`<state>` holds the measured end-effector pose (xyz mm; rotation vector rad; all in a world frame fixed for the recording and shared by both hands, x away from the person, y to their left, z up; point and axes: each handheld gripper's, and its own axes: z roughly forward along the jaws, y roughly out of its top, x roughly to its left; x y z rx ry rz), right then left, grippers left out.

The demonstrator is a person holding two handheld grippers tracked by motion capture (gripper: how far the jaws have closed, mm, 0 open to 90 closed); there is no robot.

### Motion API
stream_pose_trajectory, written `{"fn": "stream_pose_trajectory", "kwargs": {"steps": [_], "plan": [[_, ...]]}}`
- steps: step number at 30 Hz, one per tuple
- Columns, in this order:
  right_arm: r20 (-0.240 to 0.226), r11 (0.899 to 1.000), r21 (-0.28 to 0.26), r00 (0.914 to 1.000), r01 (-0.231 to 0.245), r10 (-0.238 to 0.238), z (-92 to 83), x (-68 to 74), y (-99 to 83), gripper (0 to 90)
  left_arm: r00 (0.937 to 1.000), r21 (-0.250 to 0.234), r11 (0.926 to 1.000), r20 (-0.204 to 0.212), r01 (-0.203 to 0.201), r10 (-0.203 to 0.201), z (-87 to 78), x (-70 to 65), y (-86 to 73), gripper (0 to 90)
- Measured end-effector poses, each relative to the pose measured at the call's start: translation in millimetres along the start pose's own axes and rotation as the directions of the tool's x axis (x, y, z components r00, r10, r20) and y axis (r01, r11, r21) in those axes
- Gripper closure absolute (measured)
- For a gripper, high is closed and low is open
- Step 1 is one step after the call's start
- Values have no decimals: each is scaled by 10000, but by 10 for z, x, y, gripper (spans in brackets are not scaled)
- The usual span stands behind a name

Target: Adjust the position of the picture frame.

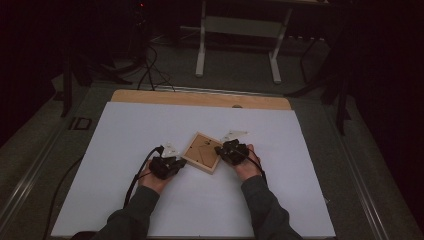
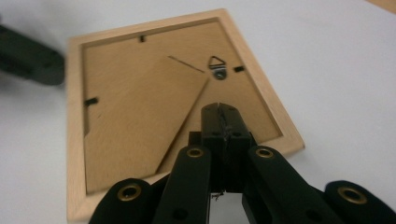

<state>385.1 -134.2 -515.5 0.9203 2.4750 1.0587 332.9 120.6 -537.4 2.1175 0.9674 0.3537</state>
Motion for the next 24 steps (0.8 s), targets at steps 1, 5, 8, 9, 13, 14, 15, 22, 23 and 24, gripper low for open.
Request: {"fn": "stream_pose_trajectory", "kwargs": {"steps": [1,5,8,9,13,14,15,22,23,24], "plan": [[-46,10000,-5,9999,-93,93,-8,3,-8,900,9999,-25,9999,-48,132,-132,16,20,12,898],[-408,9996,-25,9988,-273,272,-35,35,-34,900,9987,-91,9990,-273,431,-433,92,90,74,898],[-563,10000,33,9984,36,-34,-34,122,-25,900,9971,-165,9979,-408,633,-639,138,129,108,897],[-504,9997,98,9985,236,-231,-34,143,-16,900,9968,-142,9977,-434,668,-673,148,140,111,897],[-325,9995,133,9991,277,-272,-41,95,-14,900,9967,-3,9974,-374,726,-725,168,143,87,896],[-333,9998,61,9993,165,-163,-50,64,-15,900,9970,-16,9975,-327,706,-706,167,129,83,896],[-32,9998,88,9999,157,-156,-57,44,-11,900,9976,11,9980,-282,626,-625,162,118,82,896],[915,9975,-306,9936,-644,669,-103,-200,-13,900,9992,-101,9992,-51,392,-393,136,33,88,896],[1053,9964,-314,9911,-785,814,-97,-235,-20,900,9992,-129,9991,-20,398,-398,139,22,91,896],[1174,9954,-338,9887,-901,935,-88,-267,-27,900,9991,-162,9990,10,428,-428,148,9,94,896]]}}
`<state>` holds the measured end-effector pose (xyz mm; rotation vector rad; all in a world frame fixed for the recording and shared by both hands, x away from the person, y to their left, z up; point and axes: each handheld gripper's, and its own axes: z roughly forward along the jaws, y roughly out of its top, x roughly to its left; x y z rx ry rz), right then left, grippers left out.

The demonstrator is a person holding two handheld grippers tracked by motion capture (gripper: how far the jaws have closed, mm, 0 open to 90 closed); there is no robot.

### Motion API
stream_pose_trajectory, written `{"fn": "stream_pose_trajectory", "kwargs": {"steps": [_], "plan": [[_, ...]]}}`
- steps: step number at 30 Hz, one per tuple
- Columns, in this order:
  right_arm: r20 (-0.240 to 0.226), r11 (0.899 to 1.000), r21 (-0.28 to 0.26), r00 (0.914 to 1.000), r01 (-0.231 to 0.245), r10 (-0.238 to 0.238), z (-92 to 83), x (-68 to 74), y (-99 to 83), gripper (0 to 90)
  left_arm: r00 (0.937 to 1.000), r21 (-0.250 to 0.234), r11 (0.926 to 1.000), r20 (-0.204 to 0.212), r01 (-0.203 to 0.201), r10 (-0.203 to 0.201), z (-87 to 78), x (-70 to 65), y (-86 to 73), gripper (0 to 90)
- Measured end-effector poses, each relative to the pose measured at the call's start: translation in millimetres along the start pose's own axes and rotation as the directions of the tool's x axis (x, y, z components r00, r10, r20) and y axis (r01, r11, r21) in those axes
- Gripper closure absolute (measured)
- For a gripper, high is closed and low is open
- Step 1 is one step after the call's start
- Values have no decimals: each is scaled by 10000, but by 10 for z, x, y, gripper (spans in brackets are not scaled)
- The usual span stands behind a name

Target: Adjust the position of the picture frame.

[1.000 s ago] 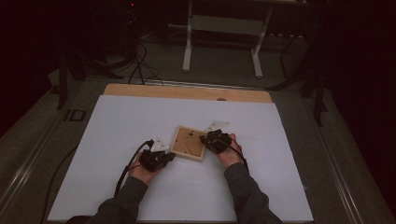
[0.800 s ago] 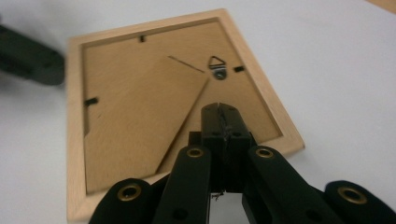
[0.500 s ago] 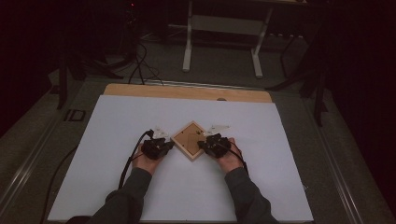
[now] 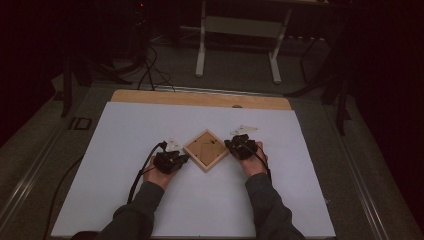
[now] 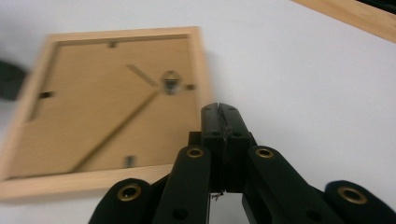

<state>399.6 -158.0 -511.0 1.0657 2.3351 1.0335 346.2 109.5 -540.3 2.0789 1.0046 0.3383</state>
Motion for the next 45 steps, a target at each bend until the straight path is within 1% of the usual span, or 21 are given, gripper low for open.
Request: {"fn": "stream_pose_trajectory", "kwargs": {"steps": [2,5,8,9,11,12,13,14,15,18,21,25,26,29,31,33,35,37,42,45], "plan": [[342,9999,-69,9993,-119,121,24,-53,-11,900,10000,25,10000,14,-54,54,20,-25,0,897],[733,9993,3,9966,-387,386,58,-123,-23,900,10000,83,10000,40,-52,52,43,-38,-4,897],[781,9973,313,9949,-661,635,118,-176,-51,900,10000,55,10000,7,10,-10,49,-33,0,896],[740,9969,438,9953,-651,617,137,-175,-64,900,10000,12,10000,-3,77,-77,56,-33,3,896],[397,9961,616,9973,-635,611,163,-154,-81,900,9999,41,9999,-82,93,-93,68,-23,15,896],[457,9964,626,9975,-576,548,167,-133,-88,900,9998,47,9999,-143,133,-132,74,-15,24,897],[456,9957,596,9966,-707,681,166,-133,-93,900,9997,74,9999,-183,152,-151,78,-3,33,896],[347,9946,602,9960,-845,825,161,-141,-101,900,9995,49,9997,-221,229,-228,86,8,41,897],[264,9946,601,9961,-852,837,152,-140,-110,900,9994,83,9996,-253,253,-251,89,22,49,897],[103,9953,667,9975,-707,702,111,-103,-135,900,9988,119,9994,-355,328,-323,100,75,72,897],[-251,9958,654,9975,-644,661,62,-49,-181,900,9980,138,9988,-428,464,-458,109,136,91,897],[-514,9975,612,9980,-341,373,-1,62,-237,900,9976,161,9980,-324,612,-606,106,199,89,896],[-550,9977,614,9979,-300,334,-18,92,-250,900,9978,247,9978,-261,612,-606,99,207,79,896],[-737,9984,541,9970,-175,215,-57,161,-294,900,9984,331,9978,25,569,-570,52,205,23,893],[-836,9986,517,9964,-115,158,-74,198,-310,899,9991,332,9986,121,409,-414,3,183,-19,893],[-917,9987,505,9958,21,25,-85,232,-318,899,9995,331,9991,120,283,-288,-28,167,-47,893],[-925,9987,504,9957,84,-37,-91,260,-322,899,9996,298,9992,68,255,-257,-40,168,-52,895],[-915,9988,479,9958,97,-53,-94,280,-327,900,9994,246,9991,19,357,-357,-41,177,-49,896],[-968,9991,422,9952,-68,109,-92,293,-336,900,9989,182,9988,-65,457,-456,-24,196,-36,898],[-1024,9993,360,9946,-134,170,-85,283,-342,899,9991,216,9990,-154,398,-395,-21,196,-26,898]]}}
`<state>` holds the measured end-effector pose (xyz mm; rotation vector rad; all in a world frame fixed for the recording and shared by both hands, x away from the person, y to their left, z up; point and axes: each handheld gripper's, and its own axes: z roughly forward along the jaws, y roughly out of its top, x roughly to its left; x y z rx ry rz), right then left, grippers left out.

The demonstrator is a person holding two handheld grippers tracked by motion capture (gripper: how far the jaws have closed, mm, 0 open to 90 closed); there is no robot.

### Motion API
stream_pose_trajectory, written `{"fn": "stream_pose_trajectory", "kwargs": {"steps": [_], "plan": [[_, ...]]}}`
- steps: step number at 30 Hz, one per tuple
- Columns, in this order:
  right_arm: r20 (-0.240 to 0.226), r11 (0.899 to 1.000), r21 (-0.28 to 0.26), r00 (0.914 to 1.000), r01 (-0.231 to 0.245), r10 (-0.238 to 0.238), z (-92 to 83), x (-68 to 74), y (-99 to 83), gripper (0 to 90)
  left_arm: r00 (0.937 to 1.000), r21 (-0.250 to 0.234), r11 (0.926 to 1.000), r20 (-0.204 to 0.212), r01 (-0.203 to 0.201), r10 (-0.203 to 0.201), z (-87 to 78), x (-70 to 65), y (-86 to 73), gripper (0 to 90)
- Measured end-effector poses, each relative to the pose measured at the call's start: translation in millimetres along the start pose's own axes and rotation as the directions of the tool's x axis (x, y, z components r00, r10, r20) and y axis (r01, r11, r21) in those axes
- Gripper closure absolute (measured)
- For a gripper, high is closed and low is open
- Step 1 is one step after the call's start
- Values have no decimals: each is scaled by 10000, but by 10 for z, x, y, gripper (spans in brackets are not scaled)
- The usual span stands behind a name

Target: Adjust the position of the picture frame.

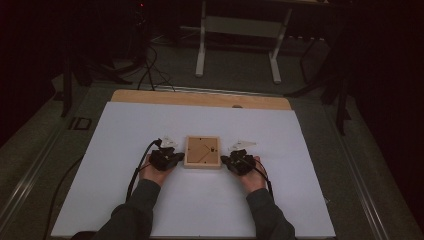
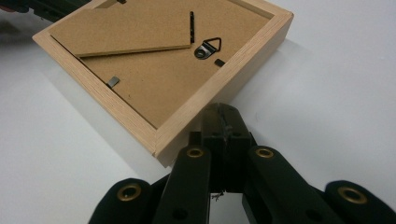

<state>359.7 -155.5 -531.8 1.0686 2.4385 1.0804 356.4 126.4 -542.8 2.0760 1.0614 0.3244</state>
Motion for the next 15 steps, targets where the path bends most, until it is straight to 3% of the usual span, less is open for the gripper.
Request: {"fn": "stream_pose_trajectory", "kwargs": {"steps": [15], "plan": [[89,10000,68,9999,-72,71,54,-27,48,899,9999,-10,10000,-90,-99,98,-50,-26,-12,898]]}}
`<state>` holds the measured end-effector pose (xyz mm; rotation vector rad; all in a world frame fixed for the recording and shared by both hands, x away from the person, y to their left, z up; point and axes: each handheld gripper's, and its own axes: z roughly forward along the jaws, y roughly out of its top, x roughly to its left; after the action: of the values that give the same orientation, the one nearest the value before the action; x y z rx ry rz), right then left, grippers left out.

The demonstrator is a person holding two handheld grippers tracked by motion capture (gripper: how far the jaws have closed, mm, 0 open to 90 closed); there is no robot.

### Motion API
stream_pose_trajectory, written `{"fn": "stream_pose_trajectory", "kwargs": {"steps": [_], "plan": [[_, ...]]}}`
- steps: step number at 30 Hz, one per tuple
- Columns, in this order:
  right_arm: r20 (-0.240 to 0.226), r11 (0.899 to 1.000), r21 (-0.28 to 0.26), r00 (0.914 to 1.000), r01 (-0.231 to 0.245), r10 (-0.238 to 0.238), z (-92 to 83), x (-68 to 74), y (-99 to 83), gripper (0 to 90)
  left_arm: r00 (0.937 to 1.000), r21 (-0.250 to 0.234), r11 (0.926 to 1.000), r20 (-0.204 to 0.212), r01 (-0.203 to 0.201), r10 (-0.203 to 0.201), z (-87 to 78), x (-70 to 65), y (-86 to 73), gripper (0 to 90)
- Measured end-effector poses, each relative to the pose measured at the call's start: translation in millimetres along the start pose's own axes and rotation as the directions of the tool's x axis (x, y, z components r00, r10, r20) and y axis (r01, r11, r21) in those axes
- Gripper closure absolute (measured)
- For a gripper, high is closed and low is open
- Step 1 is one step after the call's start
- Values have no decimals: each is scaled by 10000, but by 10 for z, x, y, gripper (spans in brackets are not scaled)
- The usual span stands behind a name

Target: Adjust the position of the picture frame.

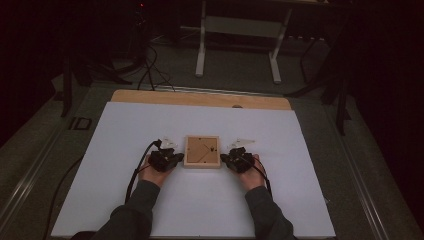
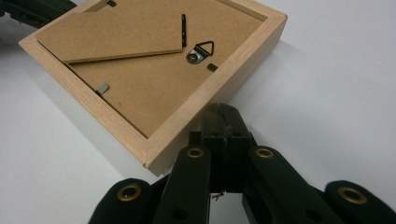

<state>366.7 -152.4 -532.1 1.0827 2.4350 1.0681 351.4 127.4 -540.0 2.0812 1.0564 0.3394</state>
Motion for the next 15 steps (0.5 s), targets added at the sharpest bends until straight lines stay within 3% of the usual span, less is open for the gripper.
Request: {"fn": "stream_pose_trajectory", "kwargs": {"steps": [4,7,15], "plan": [[-124,9999,-2,9998,141,-141,14,18,10,899,9999,-46,9999,-32,130,-130,-13,39,-15,894],[115,9997,-59,9996,253,-252,14,29,23,862,9997,-91,9998,-203,167,-169,-23,68,-32,847],[278,9983,-353,9986,469,-459,-153,2,66,827,9986,-366,9987,-380,360,-373,-81,137,-56,822]]}}
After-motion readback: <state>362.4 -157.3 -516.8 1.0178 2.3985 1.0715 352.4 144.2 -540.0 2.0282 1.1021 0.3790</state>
